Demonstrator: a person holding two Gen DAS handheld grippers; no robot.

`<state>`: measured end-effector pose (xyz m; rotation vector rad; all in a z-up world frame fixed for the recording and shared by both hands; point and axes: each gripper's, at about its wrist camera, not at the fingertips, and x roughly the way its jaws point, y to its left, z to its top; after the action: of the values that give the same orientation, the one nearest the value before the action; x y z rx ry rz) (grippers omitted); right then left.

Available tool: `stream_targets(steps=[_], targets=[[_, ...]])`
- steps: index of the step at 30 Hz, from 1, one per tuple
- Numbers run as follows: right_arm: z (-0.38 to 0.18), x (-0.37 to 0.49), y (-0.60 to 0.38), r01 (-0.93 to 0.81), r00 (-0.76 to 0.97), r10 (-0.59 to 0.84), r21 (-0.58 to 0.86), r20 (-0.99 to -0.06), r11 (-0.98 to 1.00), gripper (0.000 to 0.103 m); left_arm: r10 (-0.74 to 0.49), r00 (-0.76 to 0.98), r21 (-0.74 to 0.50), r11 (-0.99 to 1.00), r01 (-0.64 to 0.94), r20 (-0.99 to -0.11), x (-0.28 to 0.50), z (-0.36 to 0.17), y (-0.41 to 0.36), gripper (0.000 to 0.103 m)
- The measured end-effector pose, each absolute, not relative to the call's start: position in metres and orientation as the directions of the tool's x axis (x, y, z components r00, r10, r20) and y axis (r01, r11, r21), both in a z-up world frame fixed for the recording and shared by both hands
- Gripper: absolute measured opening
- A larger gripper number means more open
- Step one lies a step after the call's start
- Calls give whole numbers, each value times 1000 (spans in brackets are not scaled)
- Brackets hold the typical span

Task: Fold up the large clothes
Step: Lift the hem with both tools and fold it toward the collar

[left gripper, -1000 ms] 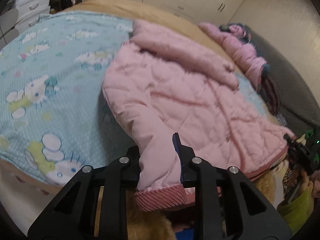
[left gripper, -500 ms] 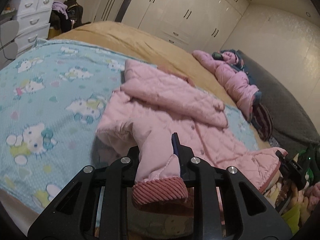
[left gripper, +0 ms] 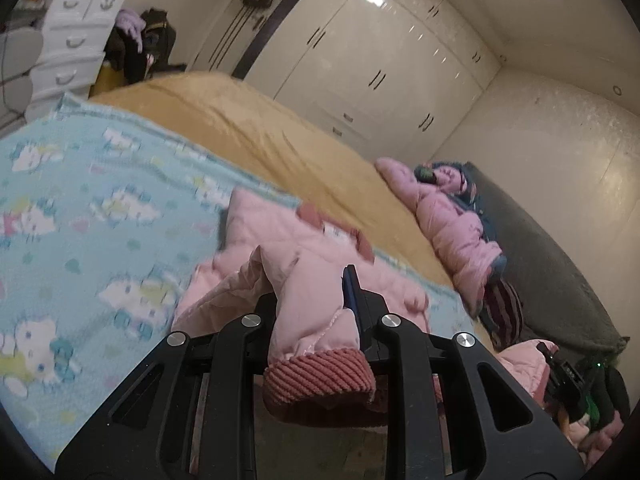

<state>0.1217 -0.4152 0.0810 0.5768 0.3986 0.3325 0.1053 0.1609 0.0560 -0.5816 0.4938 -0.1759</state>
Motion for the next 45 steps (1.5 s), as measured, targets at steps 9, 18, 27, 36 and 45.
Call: stream_targets(steps=[9,18,27,36,45], targets=[[98,180,-414,-210,881,397,539,-259,816,13,-262,905,-585,811,17,-337,146,72,166,15],[114,235,-410,-216,873,386,472,-299,854,13,-234,926,-595,804,13,-296,185,78,168,15],[118,297,-405,-190,881,347,431,-322,882,12,-194,931,-574,819,-20,-310,238,80,176,15],[95,361,-400,-146,879,305,402,-367,904,13,-188,923,-586,809,-48,-335,292,54,186,15],[56,421,-384,-74,855,250,369,-454,926,13,-184,906,-569,819,-73,-382,325,20,190,15]])
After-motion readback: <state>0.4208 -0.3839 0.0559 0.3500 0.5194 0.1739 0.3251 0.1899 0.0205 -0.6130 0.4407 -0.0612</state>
